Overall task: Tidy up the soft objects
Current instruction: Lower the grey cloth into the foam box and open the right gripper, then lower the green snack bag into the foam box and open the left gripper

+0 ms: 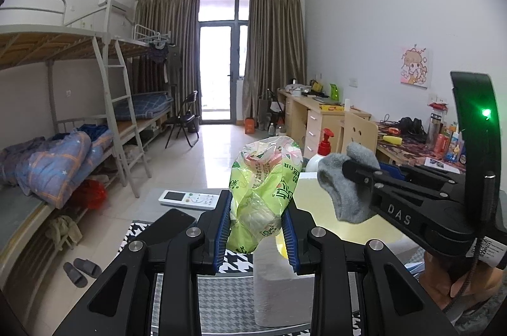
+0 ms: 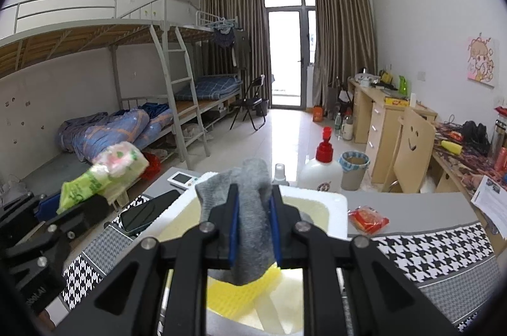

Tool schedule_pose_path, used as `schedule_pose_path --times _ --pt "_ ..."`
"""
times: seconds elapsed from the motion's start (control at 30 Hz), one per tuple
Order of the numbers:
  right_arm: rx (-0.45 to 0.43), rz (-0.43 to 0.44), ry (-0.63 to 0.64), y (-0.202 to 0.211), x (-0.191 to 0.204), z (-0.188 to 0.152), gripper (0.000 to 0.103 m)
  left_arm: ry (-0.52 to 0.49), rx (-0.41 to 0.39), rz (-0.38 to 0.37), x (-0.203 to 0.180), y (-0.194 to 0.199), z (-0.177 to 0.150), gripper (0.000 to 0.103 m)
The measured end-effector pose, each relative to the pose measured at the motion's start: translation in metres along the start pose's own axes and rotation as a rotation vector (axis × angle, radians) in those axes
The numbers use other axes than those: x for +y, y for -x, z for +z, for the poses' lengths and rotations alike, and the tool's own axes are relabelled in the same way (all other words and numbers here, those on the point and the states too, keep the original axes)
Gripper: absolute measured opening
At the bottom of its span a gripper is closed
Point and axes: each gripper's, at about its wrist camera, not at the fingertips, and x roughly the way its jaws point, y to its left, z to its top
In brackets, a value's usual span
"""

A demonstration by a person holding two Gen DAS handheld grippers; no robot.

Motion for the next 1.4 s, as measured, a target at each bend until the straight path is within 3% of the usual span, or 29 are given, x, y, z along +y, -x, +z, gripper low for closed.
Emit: schedule_pose_path --times 0.13,0.2,0.63,1.4 --pt "-0.003 0.009 0.013 0.002 0.005 -0.002 0.066 0.005 0.001 0.002 0.003 -0.001 0.000 0.032" --pt "-0.026 0.011 0.025 0.007 0.007 -0.003 0.076 0.007 0.004 0.003 0.004 -0.002 0.001 0.032" --pt "-0.028 0.030 -0.006 0.019 -0.003 0.001 0.083 0.010 0.010 0.006 0.001 -0.004 0.005 0.032" --pt "-0.094 -0.102 -0.100 0.078 -0.064 -0.012 0.091 -0.040 0.051 -0.121 -0.055 -0.036 0.011 0.032"
